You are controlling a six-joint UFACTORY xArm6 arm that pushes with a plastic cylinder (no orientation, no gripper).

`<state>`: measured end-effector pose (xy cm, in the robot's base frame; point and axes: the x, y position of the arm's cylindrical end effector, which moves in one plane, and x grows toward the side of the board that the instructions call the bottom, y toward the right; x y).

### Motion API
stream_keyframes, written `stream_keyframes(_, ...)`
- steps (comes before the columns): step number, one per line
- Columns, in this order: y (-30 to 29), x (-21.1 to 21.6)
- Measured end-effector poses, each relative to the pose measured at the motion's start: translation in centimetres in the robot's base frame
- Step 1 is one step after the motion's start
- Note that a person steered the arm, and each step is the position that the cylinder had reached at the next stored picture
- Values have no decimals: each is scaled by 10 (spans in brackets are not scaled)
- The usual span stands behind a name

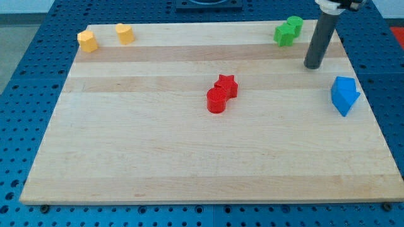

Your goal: Separate the red star from the red circle

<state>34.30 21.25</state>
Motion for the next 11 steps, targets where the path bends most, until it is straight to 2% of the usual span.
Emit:
stream_keyframes(1, 7, -22)
stream_keyframes(3, 80, -60)
stream_keyframes(8, 109, -103)
stream_keyframes(9, 76, -125)
stream_keyframes(10, -45, -125)
stream_keyframes(11, -97, -100)
